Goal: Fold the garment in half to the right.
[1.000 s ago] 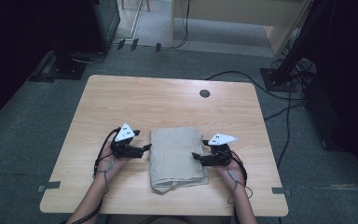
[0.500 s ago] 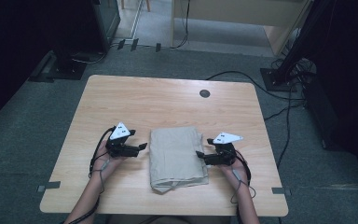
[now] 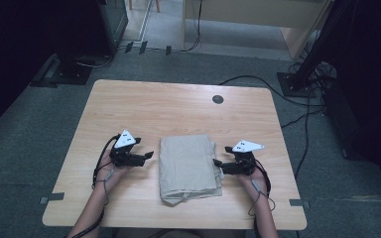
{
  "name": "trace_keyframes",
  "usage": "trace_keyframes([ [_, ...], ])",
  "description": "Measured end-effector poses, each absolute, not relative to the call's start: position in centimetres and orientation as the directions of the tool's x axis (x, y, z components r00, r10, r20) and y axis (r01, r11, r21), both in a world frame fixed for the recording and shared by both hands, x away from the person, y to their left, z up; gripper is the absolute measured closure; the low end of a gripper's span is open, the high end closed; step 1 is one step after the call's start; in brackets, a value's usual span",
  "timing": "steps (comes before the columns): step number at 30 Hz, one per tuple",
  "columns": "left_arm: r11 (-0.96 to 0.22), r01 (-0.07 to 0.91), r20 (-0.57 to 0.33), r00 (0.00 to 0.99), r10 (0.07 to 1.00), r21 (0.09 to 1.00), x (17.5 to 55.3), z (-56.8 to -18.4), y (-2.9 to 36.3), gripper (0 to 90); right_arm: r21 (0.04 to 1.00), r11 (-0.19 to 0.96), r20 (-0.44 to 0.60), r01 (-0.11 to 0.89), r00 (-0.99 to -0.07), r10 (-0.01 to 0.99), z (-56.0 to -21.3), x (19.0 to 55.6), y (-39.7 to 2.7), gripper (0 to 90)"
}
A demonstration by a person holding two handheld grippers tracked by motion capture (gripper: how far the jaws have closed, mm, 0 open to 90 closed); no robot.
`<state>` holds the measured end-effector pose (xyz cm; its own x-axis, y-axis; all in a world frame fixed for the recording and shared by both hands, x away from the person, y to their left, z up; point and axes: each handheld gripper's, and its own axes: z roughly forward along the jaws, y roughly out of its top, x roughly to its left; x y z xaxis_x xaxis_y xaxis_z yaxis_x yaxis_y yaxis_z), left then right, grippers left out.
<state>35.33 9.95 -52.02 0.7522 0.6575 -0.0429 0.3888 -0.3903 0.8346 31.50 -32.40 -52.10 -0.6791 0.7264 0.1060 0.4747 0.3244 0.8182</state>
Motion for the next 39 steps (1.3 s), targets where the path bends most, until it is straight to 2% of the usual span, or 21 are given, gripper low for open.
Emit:
trace_keyframes([
  [9, -0.393, 0.395, -0.040, 0.746, 0.665, 0.831, 35.5, -52.0, 10.2, 21.3, 0.828, 0.286, 0.118, 0.483, -0.648, 0.752, -52.3, 31.6, -33.5, 23.4],
  [19, -0.382, 0.405, -0.047, 0.735, 0.676, 0.831, 35.6, -52.1, 10.6, 21.3, 0.817, 0.310, 0.081, 0.486, -0.630, 0.773, -52.3, 31.6, -34.0, 23.4],
  [39, -0.369, 0.423, -0.059, 0.719, 0.692, 0.828, 35.9, -52.1, 11.7, 21.3, 0.805, 0.307, 0.075, 0.508, -0.601, 0.796, -52.4, 31.7, -35.1, 23.3],
])
